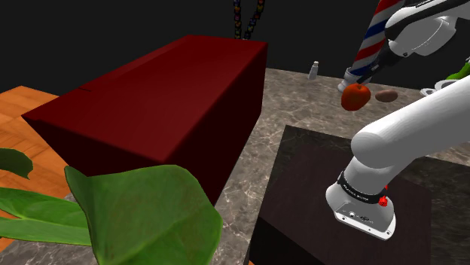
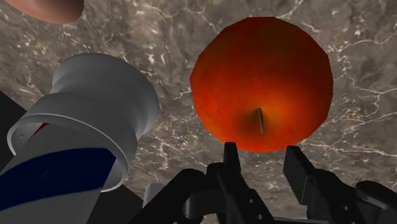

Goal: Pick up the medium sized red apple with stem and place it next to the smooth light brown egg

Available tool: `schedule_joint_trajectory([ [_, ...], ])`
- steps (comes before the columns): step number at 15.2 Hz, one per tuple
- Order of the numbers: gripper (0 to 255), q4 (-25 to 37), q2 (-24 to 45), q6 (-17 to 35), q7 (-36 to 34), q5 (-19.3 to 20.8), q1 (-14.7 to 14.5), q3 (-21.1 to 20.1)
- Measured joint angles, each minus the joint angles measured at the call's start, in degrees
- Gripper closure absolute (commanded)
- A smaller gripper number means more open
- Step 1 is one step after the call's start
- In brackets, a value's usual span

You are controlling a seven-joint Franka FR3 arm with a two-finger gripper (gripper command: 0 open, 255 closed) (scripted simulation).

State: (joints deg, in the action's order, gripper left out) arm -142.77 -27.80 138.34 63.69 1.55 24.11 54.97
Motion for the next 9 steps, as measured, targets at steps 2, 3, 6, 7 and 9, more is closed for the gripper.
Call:
schedule_joint_trajectory([
  [2, 0, 0.0, 0.0, 0.0, 0.0, 0.0, 0.0, 0.0],
  [3, 0, 0.0, 0.0, 0.0, 0.0, 0.0, 0.0, 0.0],
  [6, 0, 0.3, -0.7, -1.0, -0.3, 0.4, 0.7, -0.6],
  [7, 0, 0.9, -1.5, -2.4, -0.6, 0.9, 1.5, -1.3],
  [9, 0, 2.1, -3.9, -6.0, -1.9, 2.3, 3.9, -3.7],
])
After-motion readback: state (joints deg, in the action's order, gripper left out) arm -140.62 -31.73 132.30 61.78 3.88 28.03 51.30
